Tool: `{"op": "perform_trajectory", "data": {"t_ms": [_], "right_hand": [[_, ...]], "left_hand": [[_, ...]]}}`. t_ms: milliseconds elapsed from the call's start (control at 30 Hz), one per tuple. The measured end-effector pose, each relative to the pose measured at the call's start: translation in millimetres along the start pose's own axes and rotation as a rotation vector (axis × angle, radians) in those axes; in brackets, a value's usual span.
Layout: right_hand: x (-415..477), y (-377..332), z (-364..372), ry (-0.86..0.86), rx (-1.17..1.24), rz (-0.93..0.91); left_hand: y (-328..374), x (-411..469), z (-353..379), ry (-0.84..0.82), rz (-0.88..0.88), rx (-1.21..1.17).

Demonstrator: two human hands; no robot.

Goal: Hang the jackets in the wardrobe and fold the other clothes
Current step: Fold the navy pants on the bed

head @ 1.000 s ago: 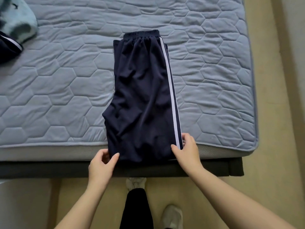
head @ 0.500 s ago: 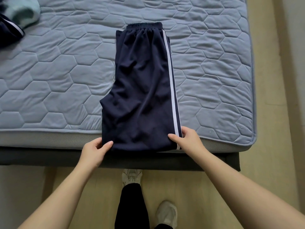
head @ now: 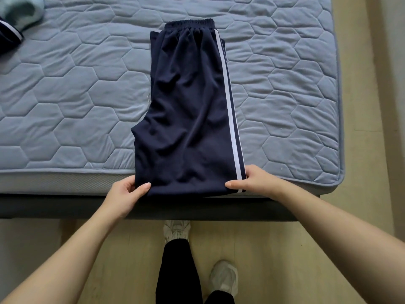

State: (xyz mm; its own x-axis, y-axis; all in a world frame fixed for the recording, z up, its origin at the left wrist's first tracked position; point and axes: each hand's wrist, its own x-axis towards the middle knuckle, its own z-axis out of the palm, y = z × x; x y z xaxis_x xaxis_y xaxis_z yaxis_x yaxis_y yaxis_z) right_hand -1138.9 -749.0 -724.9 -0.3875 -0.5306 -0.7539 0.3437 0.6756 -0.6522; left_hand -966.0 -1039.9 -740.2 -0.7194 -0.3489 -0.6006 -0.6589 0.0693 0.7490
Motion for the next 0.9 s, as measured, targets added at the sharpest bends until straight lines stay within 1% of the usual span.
{"op": "perform_trajectory", "data": {"t_ms": [67,167,233,300,433,533,600,700,800,900], "right_hand": [[-6.6,13.9,6.6,0.103,0.068,0.000],[-17.3,25.7,17.8,0.253,0.199,-0.082],[-22.3,34.1,21.4,0.357,0.184,-0.096],[-27.0,43.3,27.0,0.417,0.153,-0.072],[-29.0,47.5,44.1,0.392,0.207,-0.101],[-29.2,60.0,47.6,0.412,0.119,-0.062],[-30.4,70.1,46.5,0.412,0.102,-0.022],[-34.9,74.6,51.3,0.431,0.157,-0.008],[-55.4,74.9,61.2,0.417,0.138,-0.021],[-91.8,74.0,74.5,0.399,0.127,0.017]], "left_hand": [[-0.2,-1.4,3.1,0.005,0.019,-0.007],[1.7,-4.6,3.7,-0.002,0.038,-0.036],[-0.5,-7.6,1.2,-0.022,0.046,-0.027],[-5.4,-11.2,1.4,-0.060,0.038,0.000],[-11.0,-14.2,6.1,-0.088,0.041,0.020],[-19.6,-17.0,10.3,-0.095,0.011,0.074],[-25.5,-20.8,15.6,-0.060,-0.022,0.127],[-27.6,-29.5,22.9,0.007,-0.067,0.126],[-21.7,-50.0,28.5,-0.006,-0.150,0.151],[-14.4,-86.1,28.7,-0.036,-0.277,0.179]]}}
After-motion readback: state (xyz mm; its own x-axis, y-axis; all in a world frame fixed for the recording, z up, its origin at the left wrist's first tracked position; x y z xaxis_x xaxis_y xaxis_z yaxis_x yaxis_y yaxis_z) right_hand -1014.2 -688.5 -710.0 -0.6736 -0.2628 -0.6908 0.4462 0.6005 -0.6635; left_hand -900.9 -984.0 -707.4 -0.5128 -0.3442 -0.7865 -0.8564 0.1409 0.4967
